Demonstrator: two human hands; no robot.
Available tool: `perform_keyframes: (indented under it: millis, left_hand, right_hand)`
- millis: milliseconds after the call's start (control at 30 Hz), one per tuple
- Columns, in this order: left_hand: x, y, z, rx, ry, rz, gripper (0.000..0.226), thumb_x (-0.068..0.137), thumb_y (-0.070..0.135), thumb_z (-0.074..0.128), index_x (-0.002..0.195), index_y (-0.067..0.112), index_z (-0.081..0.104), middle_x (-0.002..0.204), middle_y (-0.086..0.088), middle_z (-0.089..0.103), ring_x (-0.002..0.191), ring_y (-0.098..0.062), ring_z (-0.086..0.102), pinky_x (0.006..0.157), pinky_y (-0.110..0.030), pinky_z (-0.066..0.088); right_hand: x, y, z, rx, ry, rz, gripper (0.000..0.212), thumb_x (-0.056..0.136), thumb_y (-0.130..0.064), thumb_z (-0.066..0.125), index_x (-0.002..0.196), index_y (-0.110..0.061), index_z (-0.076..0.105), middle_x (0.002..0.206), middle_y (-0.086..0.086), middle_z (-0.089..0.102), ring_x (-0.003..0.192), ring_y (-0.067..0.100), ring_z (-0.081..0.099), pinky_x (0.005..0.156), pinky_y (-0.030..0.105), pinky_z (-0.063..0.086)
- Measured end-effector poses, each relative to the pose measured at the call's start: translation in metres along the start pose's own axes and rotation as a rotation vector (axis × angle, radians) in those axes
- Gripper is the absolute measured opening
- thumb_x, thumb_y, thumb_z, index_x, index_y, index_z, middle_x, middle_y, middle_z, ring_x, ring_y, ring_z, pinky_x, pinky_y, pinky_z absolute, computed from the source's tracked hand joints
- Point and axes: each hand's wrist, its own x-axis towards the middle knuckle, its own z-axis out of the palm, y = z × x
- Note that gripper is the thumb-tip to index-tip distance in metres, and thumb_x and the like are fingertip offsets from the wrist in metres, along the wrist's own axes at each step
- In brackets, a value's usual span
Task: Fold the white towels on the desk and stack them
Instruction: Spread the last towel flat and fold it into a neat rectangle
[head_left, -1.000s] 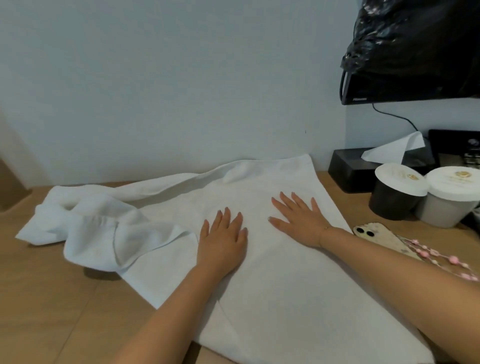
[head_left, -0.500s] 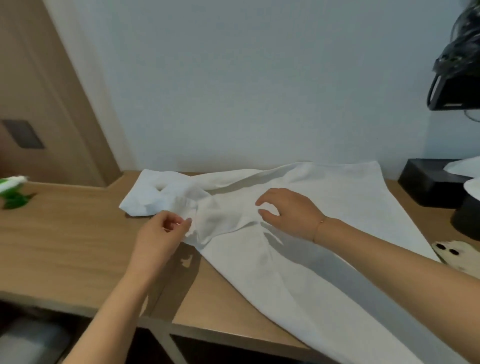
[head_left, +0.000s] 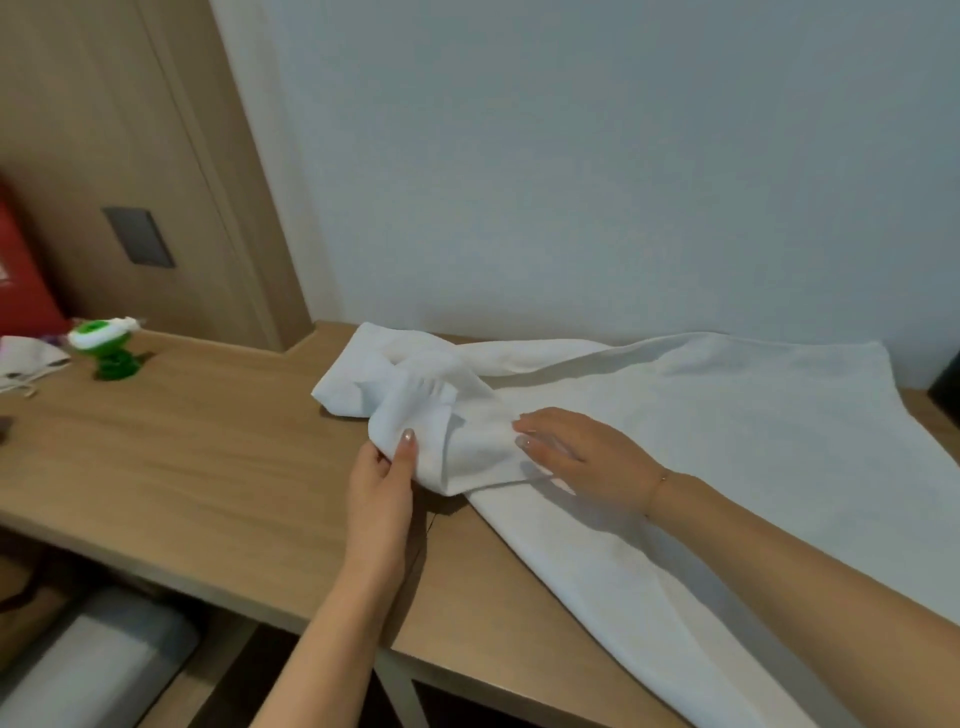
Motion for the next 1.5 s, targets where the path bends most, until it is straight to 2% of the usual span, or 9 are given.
perform_keyframes:
  millis: [133,300,433,733,933,1167,1267,1367,1500]
  left_hand:
    - [0.023,0.02,-0.037,-0.129,0.113,-0.029,0.019,0.101,0.035,0.05,0.116,0.029,0.061,0.109,0.008,0.072,0.102,-0.014,0.068,0.085,-0.031,0.054]
    - [0.04,0.035,-0.091,-0.046,0.249,-0.11,0.029,0.101,0.039,0.048,0.125,0.025,0.055,0.106,0.008,0.067,0.1,-0.016,0.064,0.078,-0.031,0.051]
    - [0.041,0.023,-0.13,0.035,0.31,-0.211,0.029,0.102,0.037,0.047,0.124,0.019,0.053,0.097,0.005,0.062,0.089,-0.016,0.06,0.071,-0.033,0.047]
    - [0.023,0.005,-0.157,0.723,0.368,-0.025,0.063,0.095,0.054,0.05,0.145,0.019,0.034,0.145,-0.012,0.037,0.13,-0.032,0.042,0.107,-0.052,0.037]
    - [0.024,-0.003,-0.142,1.359,0.039,0.236,0.064,0.083,0.07,0.053,0.132,0.03,0.053,0.141,0.004,0.045,0.131,-0.021,0.038,0.103,-0.044,0.034]
    - [0.045,-0.003,-0.161,1.313,0.018,0.393,0.025,0.099,0.04,0.049,0.096,0.018,0.061,0.088,0.006,0.056,0.078,-0.013,0.051,0.064,-0.029,0.042]
    - [0.045,0.002,-0.183,0.929,0.137,0.366,0.015,0.101,0.033,0.049,0.094,0.023,0.058,0.081,0.007,0.059,0.072,-0.01,0.056,0.066,-0.028,0.047]
    - [0.046,0.001,-0.216,0.576,0.432,0.252,0.02,0.099,0.034,0.052,0.09,0.017,0.055,0.075,0.001,0.055,0.066,-0.014,0.053,0.061,-0.027,0.041]
    - [0.042,-0.013,-0.234,0.211,0.491,-0.102,0.017,0.099,0.027,0.055,0.101,0.011,0.058,0.091,-0.001,0.062,0.079,-0.012,0.059,0.064,-0.021,0.044]
  right_hand:
    - [0.001,0.014,-0.009,0.187,0.045,0.071,0.051,0.098,-0.053,0.034,0.123,-0.018,0.062,0.127,-0.005,0.061,0.117,0.013,0.054,0.098,0.022,0.039]
    - [-0.004,0.029,0.012,-0.195,-0.149,0.028,0.055,0.1,-0.052,0.024,0.152,-0.034,0.021,0.16,-0.015,0.009,0.147,0.004,0.005,0.117,0.023,-0.001]
    - [-0.004,0.032,0.016,-0.282,-0.137,0.011,0.055,0.101,-0.053,0.02,0.153,-0.039,0.01,0.16,-0.018,-0.001,0.147,0.001,-0.006,0.117,0.024,-0.009]
    - [-0.006,0.025,0.017,-0.391,-0.099,0.007,0.053,0.103,-0.046,0.021,0.154,-0.032,0.016,0.162,-0.01,0.005,0.149,0.008,0.001,0.12,0.029,-0.002]
    - [0.001,-0.041,0.035,-0.403,-0.08,-0.215,0.049,0.104,-0.041,0.028,0.151,-0.029,0.028,0.162,-0.009,0.009,0.149,0.01,0.004,0.116,0.022,-0.007]
    - [0.006,-0.074,0.083,-0.356,-0.268,-0.236,0.059,0.098,-0.062,0.011,0.151,-0.044,-0.007,0.157,-0.023,-0.017,0.144,-0.001,-0.02,0.115,0.026,-0.015]
    - [0.007,-0.069,0.086,-0.373,-0.262,-0.246,0.059,0.095,-0.066,0.005,0.147,-0.05,-0.014,0.155,-0.027,-0.021,0.141,-0.005,-0.025,0.112,0.024,-0.018]
    - [0.007,-0.069,0.087,-0.39,-0.267,-0.246,0.059,0.092,-0.07,0.001,0.145,-0.052,-0.019,0.153,-0.029,-0.025,0.139,-0.007,-0.027,0.112,0.024,-0.019]
    - [0.006,-0.07,0.084,-0.385,-0.278,-0.252,0.072,0.084,-0.083,0.005,0.144,-0.052,-0.02,0.151,-0.03,-0.029,0.135,-0.009,-0.033,0.111,0.025,-0.019]
